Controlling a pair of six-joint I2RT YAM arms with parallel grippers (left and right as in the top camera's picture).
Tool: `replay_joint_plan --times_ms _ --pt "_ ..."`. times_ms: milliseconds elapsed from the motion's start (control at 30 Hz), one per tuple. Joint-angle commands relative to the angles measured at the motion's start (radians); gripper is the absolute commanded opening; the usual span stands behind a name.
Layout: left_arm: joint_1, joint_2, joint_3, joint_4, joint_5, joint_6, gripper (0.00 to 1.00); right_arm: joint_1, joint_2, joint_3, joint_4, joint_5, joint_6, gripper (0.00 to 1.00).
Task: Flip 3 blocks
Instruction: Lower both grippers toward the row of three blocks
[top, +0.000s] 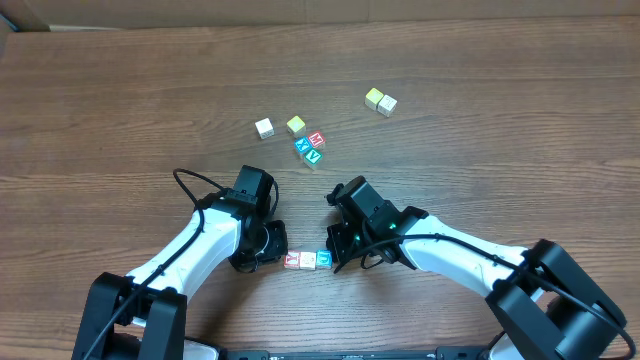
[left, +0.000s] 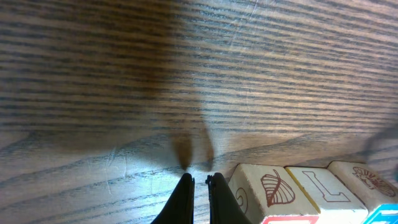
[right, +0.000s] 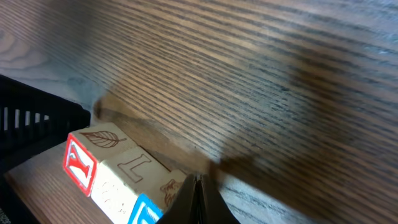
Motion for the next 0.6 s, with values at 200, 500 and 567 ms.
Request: replay_joint_plan --times_ms 200,500,567 --pt "0.006 0.004 -0.004 0.003 -0.006 -0.01 0.04 0.056 0.02 -0.002 0.059 -0.042 0.001 0.04" --pt "0.006 0.004 -0.004 0.002 -0.006 -0.01 0.04 0.008 0.02 0.001 0.058 0.081 0.068 0.04" --pt "0.006 0.004 -0.004 0.002 -0.006 -0.01 0.04 -0.034 0.019 0.016 0.048 0.105 0.067 0.04"
